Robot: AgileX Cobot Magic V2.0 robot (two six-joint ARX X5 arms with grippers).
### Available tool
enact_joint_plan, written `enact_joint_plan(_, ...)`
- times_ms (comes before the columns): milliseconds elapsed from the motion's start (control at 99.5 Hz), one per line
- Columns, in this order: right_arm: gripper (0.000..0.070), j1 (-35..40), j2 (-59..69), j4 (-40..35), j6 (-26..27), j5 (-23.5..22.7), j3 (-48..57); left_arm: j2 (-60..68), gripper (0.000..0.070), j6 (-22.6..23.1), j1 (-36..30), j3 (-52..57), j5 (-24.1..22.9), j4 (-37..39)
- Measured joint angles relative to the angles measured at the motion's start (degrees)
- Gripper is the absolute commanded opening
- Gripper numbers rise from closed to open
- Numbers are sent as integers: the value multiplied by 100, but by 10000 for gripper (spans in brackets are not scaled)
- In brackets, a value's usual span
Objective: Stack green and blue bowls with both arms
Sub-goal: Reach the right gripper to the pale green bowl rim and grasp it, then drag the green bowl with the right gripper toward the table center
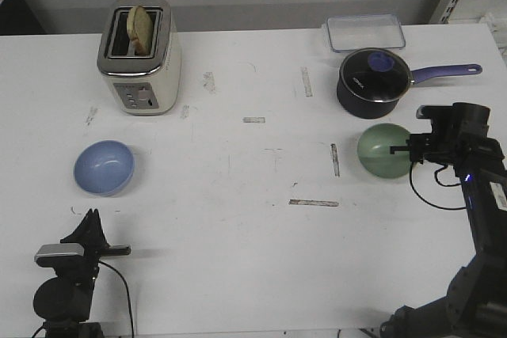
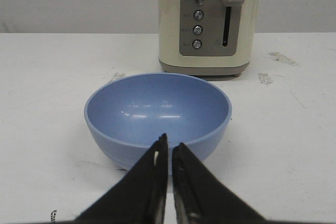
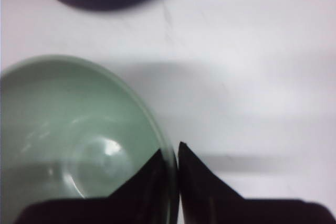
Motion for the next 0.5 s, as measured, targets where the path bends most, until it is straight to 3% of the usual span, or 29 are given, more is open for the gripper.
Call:
enact_joint_plan(241,0,1539,-953,614,431,-750,664,0,2,0,0,0,0,31)
enact_joint_plan(503,0,3888,-245,46,684,-542,601,0,2,2,0,0,0,37)
